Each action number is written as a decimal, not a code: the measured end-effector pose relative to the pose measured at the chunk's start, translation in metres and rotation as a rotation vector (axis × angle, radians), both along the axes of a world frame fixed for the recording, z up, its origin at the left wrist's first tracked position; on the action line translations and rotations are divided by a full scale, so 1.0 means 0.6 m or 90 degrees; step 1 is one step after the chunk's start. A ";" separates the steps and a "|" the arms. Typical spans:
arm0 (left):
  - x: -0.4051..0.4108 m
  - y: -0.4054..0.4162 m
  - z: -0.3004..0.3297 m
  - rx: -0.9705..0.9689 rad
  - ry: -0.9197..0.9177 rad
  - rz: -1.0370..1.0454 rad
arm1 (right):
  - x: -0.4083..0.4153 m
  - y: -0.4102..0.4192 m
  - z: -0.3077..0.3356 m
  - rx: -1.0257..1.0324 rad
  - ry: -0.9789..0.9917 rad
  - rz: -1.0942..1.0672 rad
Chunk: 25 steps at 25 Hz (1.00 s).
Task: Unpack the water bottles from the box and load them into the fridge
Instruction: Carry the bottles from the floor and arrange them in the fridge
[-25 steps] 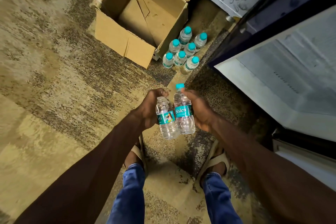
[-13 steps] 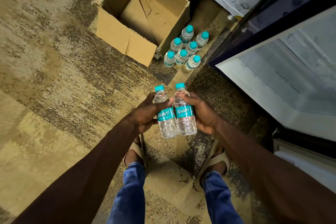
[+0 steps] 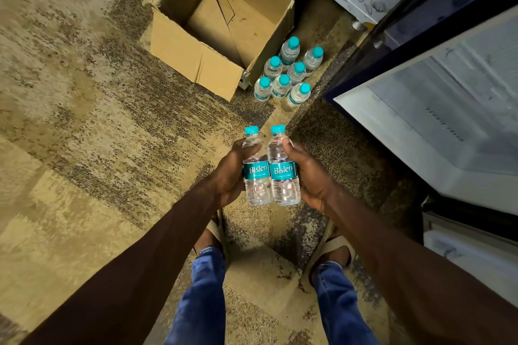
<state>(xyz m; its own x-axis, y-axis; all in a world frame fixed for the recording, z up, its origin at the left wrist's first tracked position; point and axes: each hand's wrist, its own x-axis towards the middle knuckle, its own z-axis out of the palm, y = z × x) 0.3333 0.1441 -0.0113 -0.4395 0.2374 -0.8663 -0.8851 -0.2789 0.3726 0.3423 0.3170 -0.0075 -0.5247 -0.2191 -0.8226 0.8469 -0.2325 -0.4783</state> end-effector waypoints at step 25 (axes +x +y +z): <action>-0.081 0.112 0.330 -0.149 0.366 -0.198 | -0.042 0.150 0.324 0.283 0.312 -0.008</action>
